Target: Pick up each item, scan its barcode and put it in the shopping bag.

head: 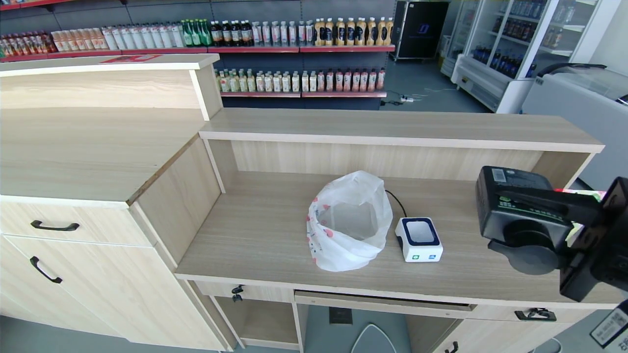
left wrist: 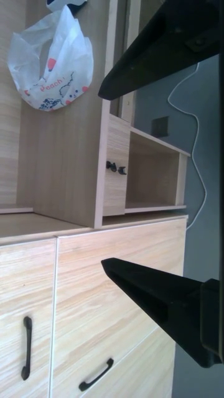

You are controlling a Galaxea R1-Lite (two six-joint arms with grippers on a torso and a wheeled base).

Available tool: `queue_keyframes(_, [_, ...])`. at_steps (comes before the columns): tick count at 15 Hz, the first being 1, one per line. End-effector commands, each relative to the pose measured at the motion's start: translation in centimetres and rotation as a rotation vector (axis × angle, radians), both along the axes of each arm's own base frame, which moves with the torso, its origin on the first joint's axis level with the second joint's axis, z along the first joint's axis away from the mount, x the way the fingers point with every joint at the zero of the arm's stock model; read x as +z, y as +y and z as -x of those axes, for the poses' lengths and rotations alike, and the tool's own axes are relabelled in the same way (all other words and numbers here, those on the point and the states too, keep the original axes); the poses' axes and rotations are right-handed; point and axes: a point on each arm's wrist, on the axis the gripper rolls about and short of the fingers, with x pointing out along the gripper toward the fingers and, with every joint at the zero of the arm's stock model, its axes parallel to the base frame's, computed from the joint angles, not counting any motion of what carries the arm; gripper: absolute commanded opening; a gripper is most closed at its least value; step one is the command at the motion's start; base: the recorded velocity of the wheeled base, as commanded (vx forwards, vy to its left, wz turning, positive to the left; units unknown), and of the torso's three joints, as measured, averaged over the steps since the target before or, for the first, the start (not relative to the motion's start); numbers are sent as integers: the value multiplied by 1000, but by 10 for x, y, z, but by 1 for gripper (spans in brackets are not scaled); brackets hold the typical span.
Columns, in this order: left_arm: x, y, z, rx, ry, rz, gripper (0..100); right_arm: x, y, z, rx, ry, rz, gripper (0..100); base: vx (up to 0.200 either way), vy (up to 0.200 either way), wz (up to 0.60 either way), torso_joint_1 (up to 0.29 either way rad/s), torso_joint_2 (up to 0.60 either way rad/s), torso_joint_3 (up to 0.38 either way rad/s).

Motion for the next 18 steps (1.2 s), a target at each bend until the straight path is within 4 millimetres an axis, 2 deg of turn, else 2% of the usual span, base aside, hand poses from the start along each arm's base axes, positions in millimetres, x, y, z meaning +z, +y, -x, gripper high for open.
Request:
queue_keyframes(1, [0, 0, 0, 0, 0, 0, 100, -19, -37, 5, -316, 440, -288, 0, 0, 0, 0, 0, 0, 0])
queue_keyframes(3, [0, 0, 0, 0, 0, 0, 100, -23, -49, 5, -419, 563, -458, 0, 0, 0, 0, 0, 0, 0])
queue_keyframes(4, [0, 0, 0, 0, 0, 0, 100, -30, -62, 4, -538, 715, -638, 0, 0, 0, 0, 0, 0, 0])
queue_keyframes(5, [0, 0, 0, 0, 0, 0, 100, -32, -69, 3, -611, 769, -751, 0, 0, 0, 0, 0, 0, 0])
queue_keyframes(6, [0, 0, 0, 0, 0, 0, 100, -35, -78, -2, -740, 827, -935, 0, 0, 0, 0, 0, 0, 0])
queue_keyframes(7, [0, 0, 0, 0, 0, 0, 100, -38, -81, -6, -838, 844, -1060, 0, 0, 0, 0, 0, 0, 0])
queue_keyframes(9, [0, 0, 0, 0, 0, 0, 100, -44, -86, -12, -997, 820, -1153, 0, 0, 0, 0, 0, 0, 0])
queue_keyframes(11, [0, 0, 0, 0, 0, 0, 100, -45, -84, -12, -999, 831, -1170, 0, 0, 0, 300, 1, 1, -1])
queue_keyframes(13, [0, 0, 0, 0, 0, 0, 100, -40, -68, -8, -897, 899, -1280, 0, 0, 0, 600, 5, 0, 0])
queue_keyframes(15, [0, 0, 0, 0, 0, 0, 100, -36, -65, -12, -876, 915, -1314, 0, 0, 0, 600, 2, -5, 5])
queue_keyframes(18, [0, 0, 0, 0, 0, 0, 100, -28, -73, -42, -883, 973, -1441, 0, 0, 0, 400, 0, 0, 3])
